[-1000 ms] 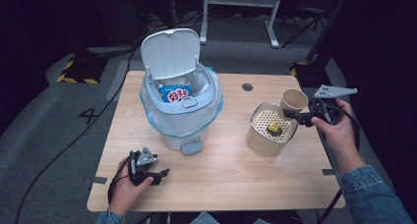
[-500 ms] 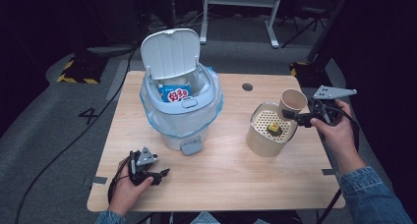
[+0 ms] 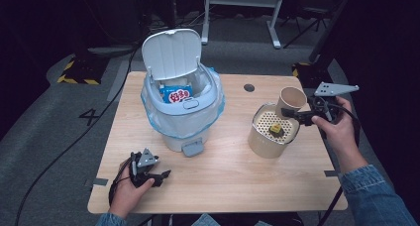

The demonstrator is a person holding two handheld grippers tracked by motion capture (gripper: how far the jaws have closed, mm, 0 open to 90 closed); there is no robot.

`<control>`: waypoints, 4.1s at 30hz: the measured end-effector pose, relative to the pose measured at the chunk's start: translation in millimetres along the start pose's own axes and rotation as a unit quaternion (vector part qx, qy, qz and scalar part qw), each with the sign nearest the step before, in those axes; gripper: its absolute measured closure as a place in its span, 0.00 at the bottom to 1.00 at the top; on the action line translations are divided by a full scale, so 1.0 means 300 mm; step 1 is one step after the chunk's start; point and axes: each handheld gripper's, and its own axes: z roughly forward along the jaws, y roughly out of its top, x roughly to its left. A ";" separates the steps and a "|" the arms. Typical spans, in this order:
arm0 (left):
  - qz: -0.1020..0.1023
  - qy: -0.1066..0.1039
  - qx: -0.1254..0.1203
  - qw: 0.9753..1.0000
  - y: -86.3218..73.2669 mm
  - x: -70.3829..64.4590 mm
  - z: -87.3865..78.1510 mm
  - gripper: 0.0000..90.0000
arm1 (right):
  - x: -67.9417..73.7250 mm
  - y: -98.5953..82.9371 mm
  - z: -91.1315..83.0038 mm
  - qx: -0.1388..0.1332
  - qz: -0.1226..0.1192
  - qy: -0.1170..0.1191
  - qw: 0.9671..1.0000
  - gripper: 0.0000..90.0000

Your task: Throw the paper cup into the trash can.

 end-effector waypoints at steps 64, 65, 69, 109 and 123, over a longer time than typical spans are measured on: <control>0.005 -0.003 0.000 1.000 0.004 0.003 0.004 0.30 | 0.332 0.586 0.575 -0.037 -0.041 0.122 0.991 0.32; 0.005 -0.003 0.000 1.000 0.004 0.003 0.004 0.30 | 0.337 0.586 0.581 -0.036 -0.042 0.122 0.991 0.32; 0.005 -0.003 0.000 1.000 0.004 0.003 0.004 0.30 | 0.362 0.582 0.616 -0.021 -0.052 0.121 0.991 0.32; 0.007 -0.005 0.003 1.000 -0.010 0.028 -0.012 0.30 | 0.292 0.513 0.331 -0.015 -0.055 0.053 0.997 0.23; 0.007 -0.005 0.003 1.000 -0.010 0.029 -0.012 0.30 | 0.208 0.419 0.137 -0.010 -0.042 0.026 0.999 0.26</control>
